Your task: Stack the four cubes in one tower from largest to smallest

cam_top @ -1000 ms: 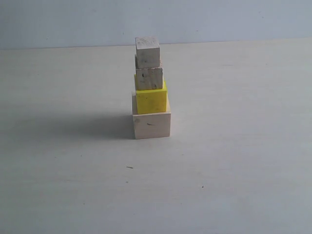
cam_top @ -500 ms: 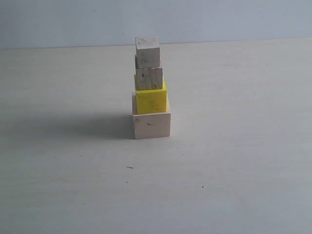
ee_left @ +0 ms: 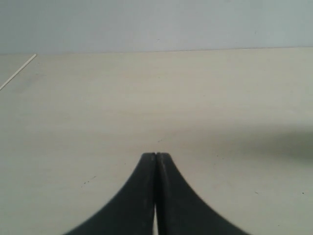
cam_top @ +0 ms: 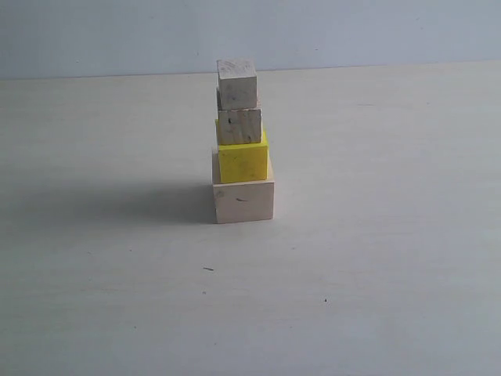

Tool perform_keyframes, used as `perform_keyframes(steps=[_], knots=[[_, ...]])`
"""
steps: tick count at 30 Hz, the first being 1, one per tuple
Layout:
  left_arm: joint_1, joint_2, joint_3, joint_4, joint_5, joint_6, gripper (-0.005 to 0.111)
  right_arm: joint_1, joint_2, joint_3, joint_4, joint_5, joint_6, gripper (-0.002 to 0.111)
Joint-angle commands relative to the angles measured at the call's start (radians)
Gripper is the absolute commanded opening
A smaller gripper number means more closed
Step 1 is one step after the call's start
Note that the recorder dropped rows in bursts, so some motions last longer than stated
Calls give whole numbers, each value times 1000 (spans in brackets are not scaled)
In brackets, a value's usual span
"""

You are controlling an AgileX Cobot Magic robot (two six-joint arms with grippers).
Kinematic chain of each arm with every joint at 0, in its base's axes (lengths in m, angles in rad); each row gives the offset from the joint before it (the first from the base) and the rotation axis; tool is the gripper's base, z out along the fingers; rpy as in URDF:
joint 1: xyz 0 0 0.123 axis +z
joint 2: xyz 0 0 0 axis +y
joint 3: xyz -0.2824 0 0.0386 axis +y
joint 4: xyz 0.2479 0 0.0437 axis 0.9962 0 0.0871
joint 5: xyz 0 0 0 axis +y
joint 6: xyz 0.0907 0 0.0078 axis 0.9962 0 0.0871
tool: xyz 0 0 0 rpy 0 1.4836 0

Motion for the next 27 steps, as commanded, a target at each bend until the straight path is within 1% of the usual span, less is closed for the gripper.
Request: perform_keyframes(steps=[1,17,19,21,23,27], knots=[[-5,-6,3,4,-6,-10,0,-3,-4,6,3,0,1,0],[-5,-6,3,4,-6,-8,0,-3,-4,6,3,0,1,0],[-5,-6,3,4,-6,-8,0,-3,-8,6,-27,-32,-5,0],[-5,-6,3,4,-6,-8,0,-56,-16,6,-69,18,-4,0],[-5,-6,3,4,-6,-8,0,-133,-5,37,-173,98,68,0],[-5,-6,3,4,-6,-8,0,-232,1,173,-266,73,199,0]])
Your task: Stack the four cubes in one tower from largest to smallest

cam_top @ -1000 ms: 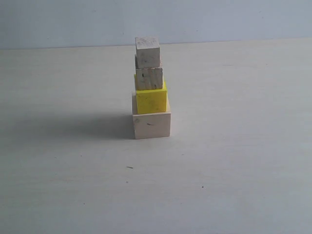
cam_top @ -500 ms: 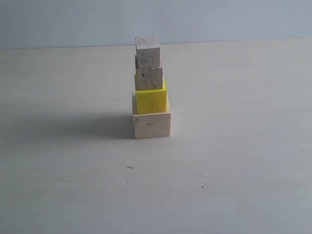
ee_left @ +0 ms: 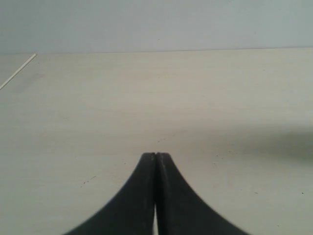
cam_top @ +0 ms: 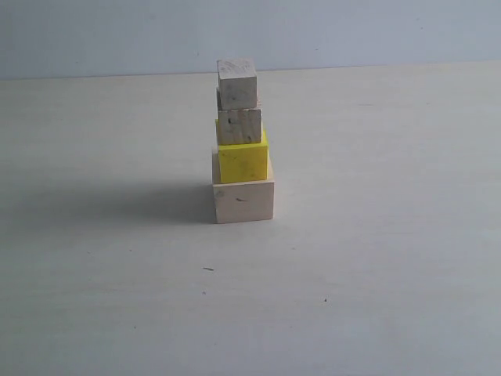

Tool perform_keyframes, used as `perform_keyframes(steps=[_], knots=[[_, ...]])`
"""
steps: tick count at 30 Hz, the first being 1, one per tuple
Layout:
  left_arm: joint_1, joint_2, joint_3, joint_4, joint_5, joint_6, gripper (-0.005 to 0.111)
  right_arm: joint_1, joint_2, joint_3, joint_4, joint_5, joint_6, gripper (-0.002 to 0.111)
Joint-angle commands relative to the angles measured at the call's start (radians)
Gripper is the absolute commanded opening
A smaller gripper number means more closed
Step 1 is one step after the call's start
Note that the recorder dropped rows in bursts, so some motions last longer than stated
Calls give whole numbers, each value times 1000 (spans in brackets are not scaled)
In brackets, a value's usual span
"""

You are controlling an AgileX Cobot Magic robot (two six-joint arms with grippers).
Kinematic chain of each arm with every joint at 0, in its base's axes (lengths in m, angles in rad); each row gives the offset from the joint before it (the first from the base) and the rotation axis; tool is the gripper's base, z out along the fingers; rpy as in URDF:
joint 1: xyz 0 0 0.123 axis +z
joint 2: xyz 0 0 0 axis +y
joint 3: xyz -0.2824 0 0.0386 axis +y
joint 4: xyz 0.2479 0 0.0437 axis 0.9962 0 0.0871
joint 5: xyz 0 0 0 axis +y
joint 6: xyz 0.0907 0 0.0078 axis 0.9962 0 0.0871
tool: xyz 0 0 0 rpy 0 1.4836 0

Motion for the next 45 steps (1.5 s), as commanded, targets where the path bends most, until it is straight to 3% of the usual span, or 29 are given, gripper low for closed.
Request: perform_keyframes(steps=[1,7,16,27,45], knots=[[-5,-6,3,4,-6,-6,0,-108,11,159,-98,-25,137,0],[-5,-6,3,4,-6,-6,0,-123,-27,444,-98,-251,153,0],[-5,-6,3,4,-6,-6,0,-123,-119,683,-91,-253,157,0],[-5,-6,3,4,-6,-6,0,-123,-119,683,-91,-100,150,0],[-5,-6,3,4,-6,-6,0,-123,-119,683,-91,-100,158,0]])
